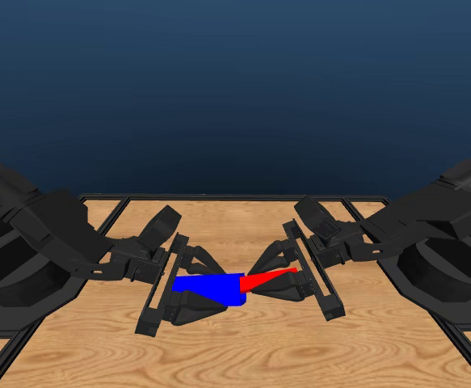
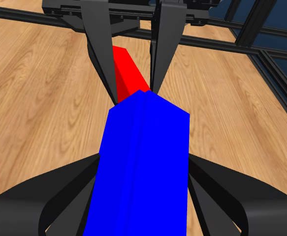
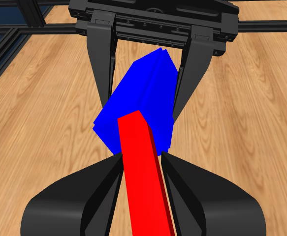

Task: Insert peg into socket

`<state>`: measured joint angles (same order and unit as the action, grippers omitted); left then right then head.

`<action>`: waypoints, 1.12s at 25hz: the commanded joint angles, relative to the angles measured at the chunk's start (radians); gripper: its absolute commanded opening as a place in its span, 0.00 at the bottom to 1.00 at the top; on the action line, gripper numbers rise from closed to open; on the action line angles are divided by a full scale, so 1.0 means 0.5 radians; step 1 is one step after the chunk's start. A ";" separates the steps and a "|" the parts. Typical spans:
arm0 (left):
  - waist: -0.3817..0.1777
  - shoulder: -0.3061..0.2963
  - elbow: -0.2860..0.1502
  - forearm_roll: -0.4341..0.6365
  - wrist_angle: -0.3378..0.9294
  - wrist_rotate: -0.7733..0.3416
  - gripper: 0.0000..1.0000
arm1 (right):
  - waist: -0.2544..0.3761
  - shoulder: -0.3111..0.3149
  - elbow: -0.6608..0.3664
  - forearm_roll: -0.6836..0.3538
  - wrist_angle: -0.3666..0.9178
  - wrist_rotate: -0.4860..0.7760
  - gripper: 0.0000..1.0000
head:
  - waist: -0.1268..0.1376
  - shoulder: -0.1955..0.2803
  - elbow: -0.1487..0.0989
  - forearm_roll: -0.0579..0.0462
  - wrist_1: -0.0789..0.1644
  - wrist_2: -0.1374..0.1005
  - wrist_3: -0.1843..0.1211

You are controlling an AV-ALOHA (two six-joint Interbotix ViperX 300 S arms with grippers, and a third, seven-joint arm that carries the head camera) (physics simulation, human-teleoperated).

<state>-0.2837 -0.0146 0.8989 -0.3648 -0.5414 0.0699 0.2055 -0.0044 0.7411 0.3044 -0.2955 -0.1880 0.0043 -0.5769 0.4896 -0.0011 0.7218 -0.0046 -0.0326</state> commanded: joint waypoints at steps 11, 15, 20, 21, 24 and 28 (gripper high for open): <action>-0.009 0.080 -0.112 -0.137 0.123 -0.065 0.00 | 0.044 0.260 -0.606 -0.423 0.676 0.267 0.00 | 0.039 -0.070 0.011 0.002 0.004 -0.035 -0.022; -0.030 0.066 -0.136 -0.121 0.125 -0.080 0.00 | 0.046 0.291 -0.685 -0.629 0.958 0.612 1.00 | 0.046 -0.079 0.010 0.004 0.001 -0.038 -0.018; -0.029 0.070 -0.110 -0.114 0.128 -0.113 0.00 | 0.063 0.168 -0.602 -0.888 1.264 1.036 1.00 | 0.053 -0.088 0.009 0.005 -0.003 -0.039 -0.027; -0.028 0.074 -0.110 -0.111 0.128 -0.120 0.00 | 0.064 0.126 -0.579 -0.949 1.332 1.138 1.00 | 0.053 -0.088 0.008 0.006 0.002 -0.037 -0.025; -0.024 0.084 -0.108 -0.106 0.126 -0.141 0.00 | 0.076 0.033 -0.480 -1.076 1.416 1.378 1.00 | 0.049 -0.085 0.008 0.006 0.004 -0.032 -0.019; 0.009 0.097 -0.113 -0.091 0.090 -0.192 0.00 | 0.118 -0.081 -0.336 -1.229 1.589 1.690 1.00 | 0.035 -0.083 0.005 0.005 0.005 -0.022 -0.006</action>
<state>-0.2856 0.0419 0.8511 -0.4172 -0.4556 -0.0172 0.2384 0.0079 0.5541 -0.2821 0.4200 0.5620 0.0257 -0.6104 0.5032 0.0012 0.7348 -0.0188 -0.0388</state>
